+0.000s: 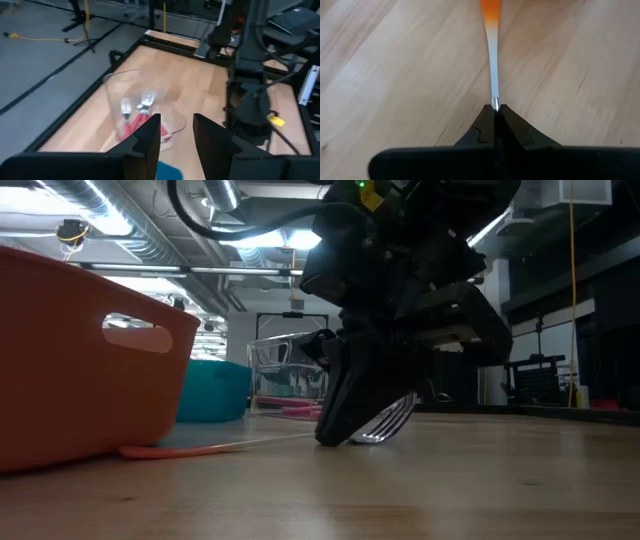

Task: Sort silverware by color (type)
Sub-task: Put the orange fork into the blue bin

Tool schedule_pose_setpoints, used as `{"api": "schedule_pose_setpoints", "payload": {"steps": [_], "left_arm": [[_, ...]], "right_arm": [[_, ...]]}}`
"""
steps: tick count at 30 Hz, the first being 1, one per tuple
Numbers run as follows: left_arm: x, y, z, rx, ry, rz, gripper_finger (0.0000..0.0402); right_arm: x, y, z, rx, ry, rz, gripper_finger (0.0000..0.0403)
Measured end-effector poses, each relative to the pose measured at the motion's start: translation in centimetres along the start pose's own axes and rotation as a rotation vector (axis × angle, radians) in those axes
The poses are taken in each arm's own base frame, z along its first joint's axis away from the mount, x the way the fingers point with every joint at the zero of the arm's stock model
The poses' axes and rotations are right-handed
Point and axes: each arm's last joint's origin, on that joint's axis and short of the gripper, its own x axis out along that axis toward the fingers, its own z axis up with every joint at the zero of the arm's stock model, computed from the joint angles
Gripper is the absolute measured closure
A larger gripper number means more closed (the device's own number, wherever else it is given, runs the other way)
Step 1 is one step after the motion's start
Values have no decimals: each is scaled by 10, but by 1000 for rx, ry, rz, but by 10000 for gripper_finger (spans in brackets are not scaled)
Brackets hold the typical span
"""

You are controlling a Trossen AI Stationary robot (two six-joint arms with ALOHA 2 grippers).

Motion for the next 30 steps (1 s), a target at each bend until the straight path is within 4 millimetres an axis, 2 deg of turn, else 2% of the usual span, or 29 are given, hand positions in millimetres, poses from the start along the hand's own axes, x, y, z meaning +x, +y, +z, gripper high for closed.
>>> {"api": "schedule_pose_setpoints", "payload": {"steps": [3,8,14,20,24,30], "left_arm": [[-9,8,-5,14,11,38,292],[-11,17,-22,24,23,64,292],[-5,26,-56,-9,65,84,292],[0,35,-90,-80,95,103,292],[4,39,-108,-115,112,114,292],[10,42,-124,-115,131,124,292]], "right_arm": [[-4,-1,7,18,40,4,401],[-20,-4,31,30,107,14,401],[-46,-7,58,35,200,-41,402],[-69,-8,76,10,272,-104,402],[-81,-9,83,-23,318,-153,403],[-99,-18,99,-37,273,-189,403]]}}
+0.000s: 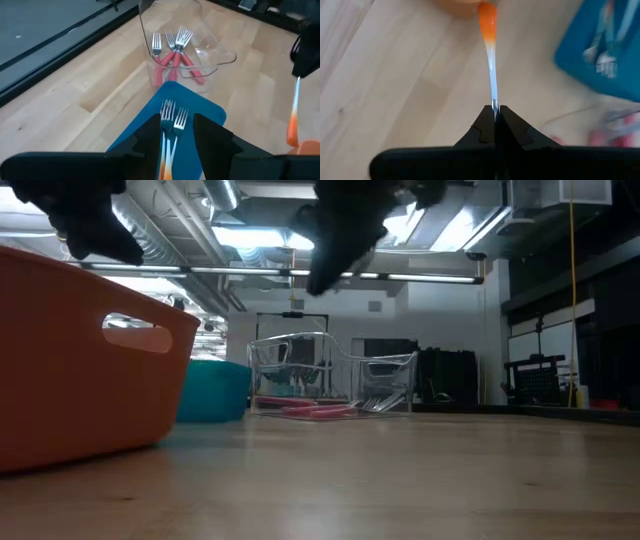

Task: Sort silverware by color (type)
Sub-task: Put the orange fork into the blue bin

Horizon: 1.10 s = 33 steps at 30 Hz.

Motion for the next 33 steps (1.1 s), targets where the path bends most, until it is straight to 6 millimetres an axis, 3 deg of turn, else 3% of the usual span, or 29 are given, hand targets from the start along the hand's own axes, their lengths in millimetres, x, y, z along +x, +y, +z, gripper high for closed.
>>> {"api": "schedule_pose_setpoints", "payload": {"steps": [9,17,24,33], "left_arm": [[4,0,-3,2,3,2,292],[4,-1,-2,-8,-11,-7,292],[4,-2,-1,-10,-18,-11,292],[4,-2,-1,-7,-18,-10,292]], "right_arm": [[-25,-44,3,81,-99,-79,403],[-29,-91,2,159,-271,-205,403],[-5,-114,6,171,-401,-204,403],[51,-123,16,161,-476,-237,403]]}}
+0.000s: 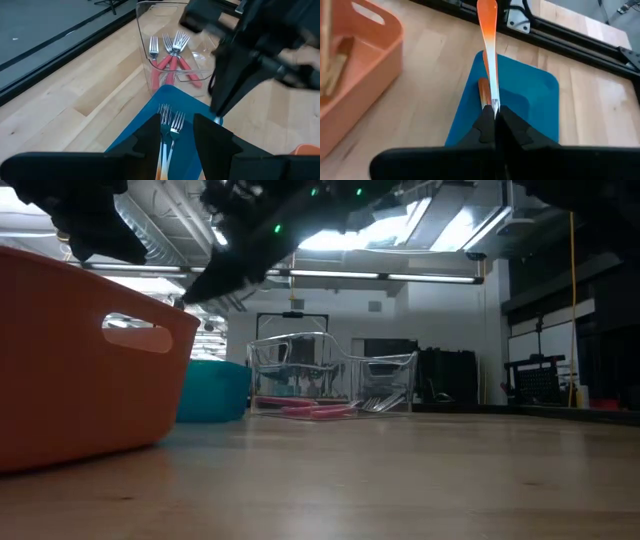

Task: Sort silverware by color (type)
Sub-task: Put the orange fork into the blue bin

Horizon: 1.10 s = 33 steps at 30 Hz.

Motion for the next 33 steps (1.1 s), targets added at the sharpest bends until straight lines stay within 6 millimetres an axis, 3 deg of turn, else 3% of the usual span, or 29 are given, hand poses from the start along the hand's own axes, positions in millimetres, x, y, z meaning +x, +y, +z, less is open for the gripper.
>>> {"api": "schedule_pose_setpoints", "payload": {"steps": [12,20,33], "left_arm": [[0,0,0,1,0,0,292],[0,0,0,1,0,0,292],[0,0,0,1,0,0,292]], "right_arm": [[44,-5,-34,15,26,-27,403],[45,-13,-39,27,46,-45,403],[44,-10,-45,32,111,-13,403]]}}
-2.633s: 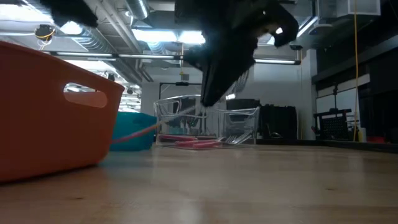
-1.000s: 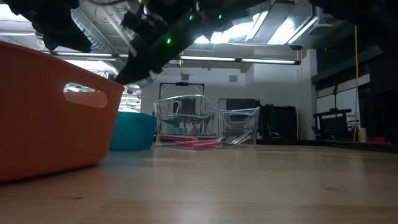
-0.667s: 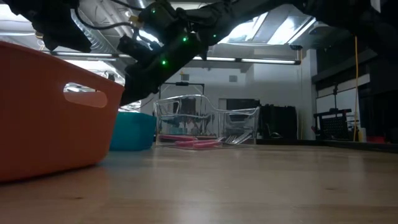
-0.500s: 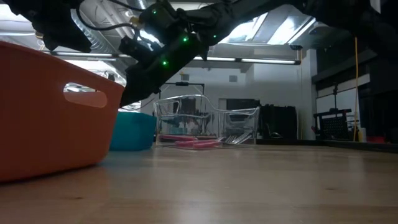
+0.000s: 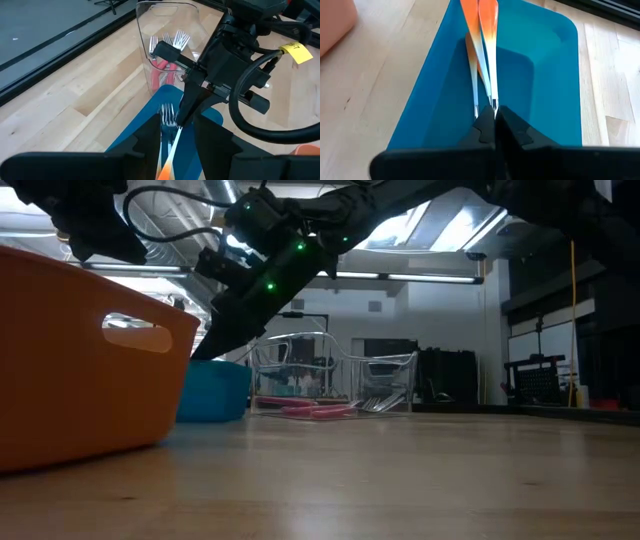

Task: Sort silverware by color (type)
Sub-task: Put the orange fork into the blue bin

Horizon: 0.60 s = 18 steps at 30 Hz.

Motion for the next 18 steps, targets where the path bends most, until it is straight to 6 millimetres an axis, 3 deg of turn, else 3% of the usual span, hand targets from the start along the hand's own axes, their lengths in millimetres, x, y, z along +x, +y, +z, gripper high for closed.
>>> {"api": "schedule_pose_setpoints", "payload": {"steps": [18], "left_arm": [[0,0,0,0,0,0,292]], "right_arm": [[0,0,1,0,-1,-10,402]]}}
